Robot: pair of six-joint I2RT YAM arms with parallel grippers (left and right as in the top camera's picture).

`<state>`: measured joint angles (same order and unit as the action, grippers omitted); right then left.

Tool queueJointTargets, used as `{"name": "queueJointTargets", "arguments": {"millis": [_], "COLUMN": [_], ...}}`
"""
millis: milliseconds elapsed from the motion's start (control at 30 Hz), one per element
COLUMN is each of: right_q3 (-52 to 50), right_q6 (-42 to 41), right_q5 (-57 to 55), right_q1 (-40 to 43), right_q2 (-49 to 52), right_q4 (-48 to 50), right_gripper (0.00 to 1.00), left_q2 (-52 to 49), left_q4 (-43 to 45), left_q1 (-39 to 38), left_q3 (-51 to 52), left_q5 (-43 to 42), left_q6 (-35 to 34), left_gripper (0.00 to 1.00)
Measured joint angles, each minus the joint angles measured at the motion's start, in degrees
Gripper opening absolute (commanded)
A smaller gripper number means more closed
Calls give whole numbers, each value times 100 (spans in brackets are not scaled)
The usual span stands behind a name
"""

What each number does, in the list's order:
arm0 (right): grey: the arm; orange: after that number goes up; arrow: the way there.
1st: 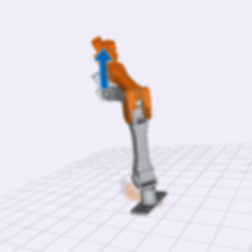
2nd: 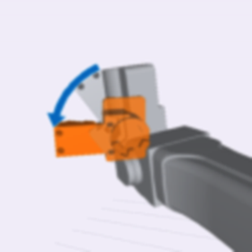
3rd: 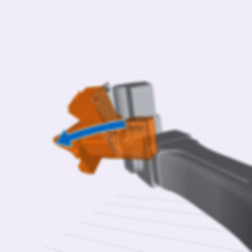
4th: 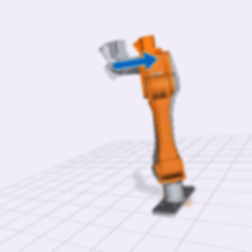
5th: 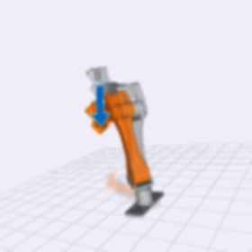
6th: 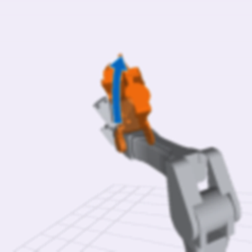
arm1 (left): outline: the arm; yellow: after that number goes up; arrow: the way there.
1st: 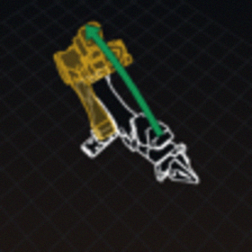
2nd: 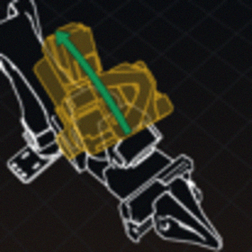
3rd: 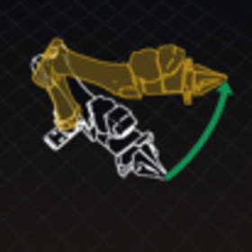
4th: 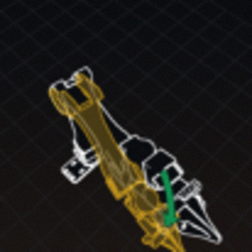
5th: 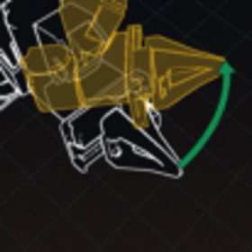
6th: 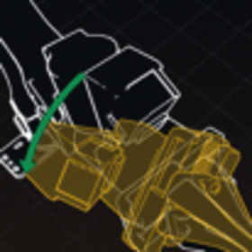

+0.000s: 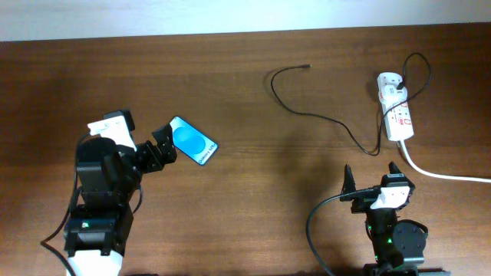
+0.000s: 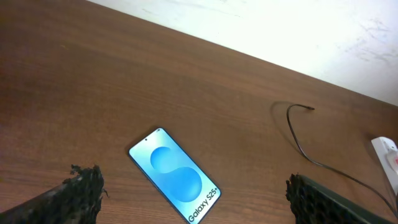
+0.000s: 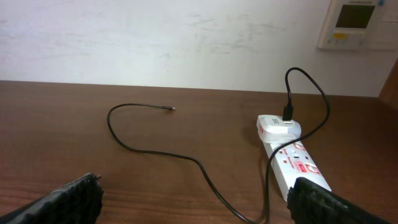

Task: Plug charger to phone and switch on socket
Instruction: 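Close the left gripper on the blue phone's top edge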

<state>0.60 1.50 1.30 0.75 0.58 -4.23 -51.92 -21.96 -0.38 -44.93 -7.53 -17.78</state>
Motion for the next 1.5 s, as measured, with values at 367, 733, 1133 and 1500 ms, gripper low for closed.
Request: {"name": "queueJointTargets", "arguments": {"millis": [367, 733, 1133, 1500], "right_q3": [0, 0, 0, 0], "right_q6": [2, 0, 2, 2], "right_q5": [0, 0, 0, 0], "right_q1": [0, 0, 0, 0], "right_q2": [0, 0, 0, 0], "right_q4": [0, 0, 0, 0], "right_gripper": [99, 99, 99, 99], "left_q2": [-372, -2708, -4760, -5633], "left_q4": [-94, -127, -409, -498], "left_q1": [-688, -973, -979, -979], "left_q3": [-549, -1814, -1843, -2065], "left_q5": [177, 219, 1102, 1119], "left_q6": [284, 326, -2341, -3611], "left_gripper": [99, 99, 99, 99]}}
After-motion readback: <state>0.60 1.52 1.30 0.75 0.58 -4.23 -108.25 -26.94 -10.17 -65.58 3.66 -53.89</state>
